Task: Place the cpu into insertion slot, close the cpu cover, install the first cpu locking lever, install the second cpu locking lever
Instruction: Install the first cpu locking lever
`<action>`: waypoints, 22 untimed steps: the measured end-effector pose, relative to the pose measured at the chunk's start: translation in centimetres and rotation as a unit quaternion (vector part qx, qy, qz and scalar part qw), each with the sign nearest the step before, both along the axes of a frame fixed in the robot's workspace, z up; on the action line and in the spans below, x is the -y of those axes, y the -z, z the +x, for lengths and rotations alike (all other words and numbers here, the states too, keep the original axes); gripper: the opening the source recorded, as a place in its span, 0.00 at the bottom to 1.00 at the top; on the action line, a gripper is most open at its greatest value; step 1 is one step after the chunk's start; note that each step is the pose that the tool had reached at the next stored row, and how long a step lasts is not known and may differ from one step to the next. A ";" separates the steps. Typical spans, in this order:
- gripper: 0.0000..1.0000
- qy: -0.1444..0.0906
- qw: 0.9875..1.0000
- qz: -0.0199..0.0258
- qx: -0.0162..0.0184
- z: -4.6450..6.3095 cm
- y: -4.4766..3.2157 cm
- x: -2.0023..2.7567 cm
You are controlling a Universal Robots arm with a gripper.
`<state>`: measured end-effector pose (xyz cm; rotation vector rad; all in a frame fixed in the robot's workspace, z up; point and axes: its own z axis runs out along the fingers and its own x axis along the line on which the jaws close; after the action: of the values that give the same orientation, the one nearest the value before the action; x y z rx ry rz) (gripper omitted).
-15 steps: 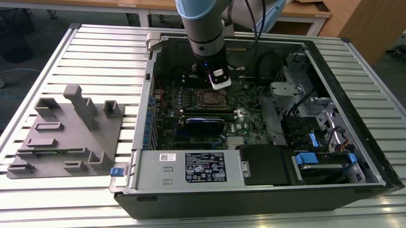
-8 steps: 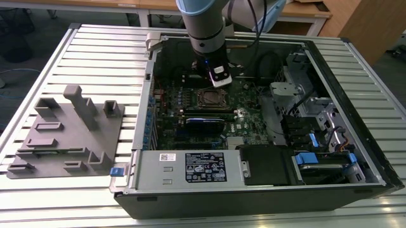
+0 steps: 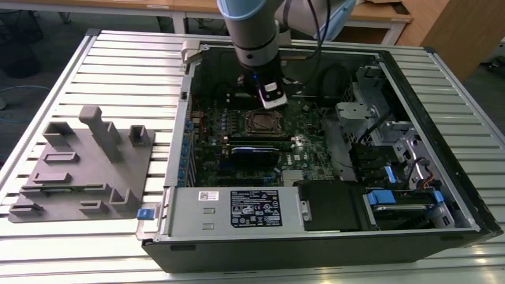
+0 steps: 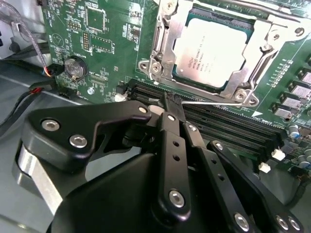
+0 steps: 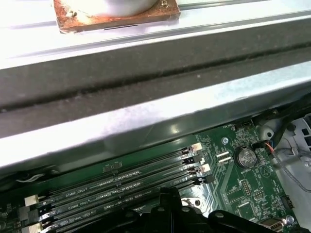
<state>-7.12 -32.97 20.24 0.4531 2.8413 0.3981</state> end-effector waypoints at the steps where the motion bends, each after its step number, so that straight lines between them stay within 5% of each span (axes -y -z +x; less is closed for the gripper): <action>1: 0.10 0.000 1.000 0.001 0.000 -0.1 0.01 0.00; 10: 0.10 0.000 1.000 0.019 0.001 -0.4 0.13 0.00; 22: 0.10 0.000 1.000 0.020 0.005 -0.4 0.30 0.35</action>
<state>-7.48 -33.32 19.95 0.4568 2.8275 0.4567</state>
